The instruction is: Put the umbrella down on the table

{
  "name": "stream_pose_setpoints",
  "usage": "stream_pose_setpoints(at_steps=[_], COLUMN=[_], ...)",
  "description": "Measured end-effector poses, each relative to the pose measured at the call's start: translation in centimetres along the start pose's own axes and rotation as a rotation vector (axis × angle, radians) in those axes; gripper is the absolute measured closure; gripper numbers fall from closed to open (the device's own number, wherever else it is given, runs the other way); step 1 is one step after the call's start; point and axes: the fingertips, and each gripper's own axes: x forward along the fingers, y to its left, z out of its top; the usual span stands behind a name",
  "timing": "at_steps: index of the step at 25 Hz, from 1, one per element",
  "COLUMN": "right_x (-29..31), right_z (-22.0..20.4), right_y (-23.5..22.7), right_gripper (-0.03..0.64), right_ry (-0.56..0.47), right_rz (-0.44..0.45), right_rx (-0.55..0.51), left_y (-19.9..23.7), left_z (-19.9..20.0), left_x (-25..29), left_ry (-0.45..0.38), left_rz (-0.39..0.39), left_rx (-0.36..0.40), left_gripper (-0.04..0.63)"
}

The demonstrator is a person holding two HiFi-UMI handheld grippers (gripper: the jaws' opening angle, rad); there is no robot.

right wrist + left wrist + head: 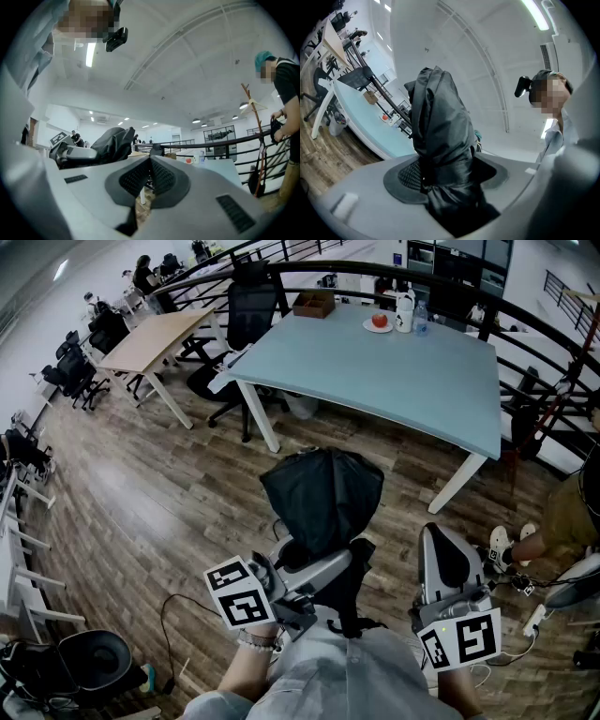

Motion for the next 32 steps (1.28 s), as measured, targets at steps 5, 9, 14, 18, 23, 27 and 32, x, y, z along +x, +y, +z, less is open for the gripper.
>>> stream_pose_setpoints(at_steps=[5,9,14,18,23,27,32], right_x=[-0.4,-0.2,-0.7,-1.1,-1.1,-0.6,0.5], right_z=[-0.4,-0.4,-0.3,-0.8,-1.7,-1.9,-2.1], right_y=[-0.5,-0.5,-0.6,-0.9,-1.2,-1.8,-2.0], right_gripper=[0.619,0.62,0.619,0.62,0.618,0.619,0.619], right_ry=[-0.001,0.007,-0.001,0.015,0.045,0.053,0.063], right_rz=[0.003,0.007,0.018,0.019,0.015,0.01,0.007], right_rx=[-0.003,-0.026,0.018,0.032,0.039,0.037,0.034], left_y=[0.0,-0.1,-0.4,-0.6,-0.2,0.5,1.6], left_z=[-0.5,-0.4,-0.5,-0.6,-0.8,-0.4,0.5], left_x=[0.4,0.4,0.2,0.2,0.0,0.2,0.4], left_ry=[-0.01,-0.015,-0.021,-0.033,-0.041,-0.05,-0.061], left_rz=[0.002,0.004,0.014,0.025,0.037,0.04,0.037], left_rx=[0.0,-0.001,0.006,0.002,-0.004,-0.015,-0.022], left_gripper=[0.308,0.308,0.308,0.308,0.308,0.308,0.308])
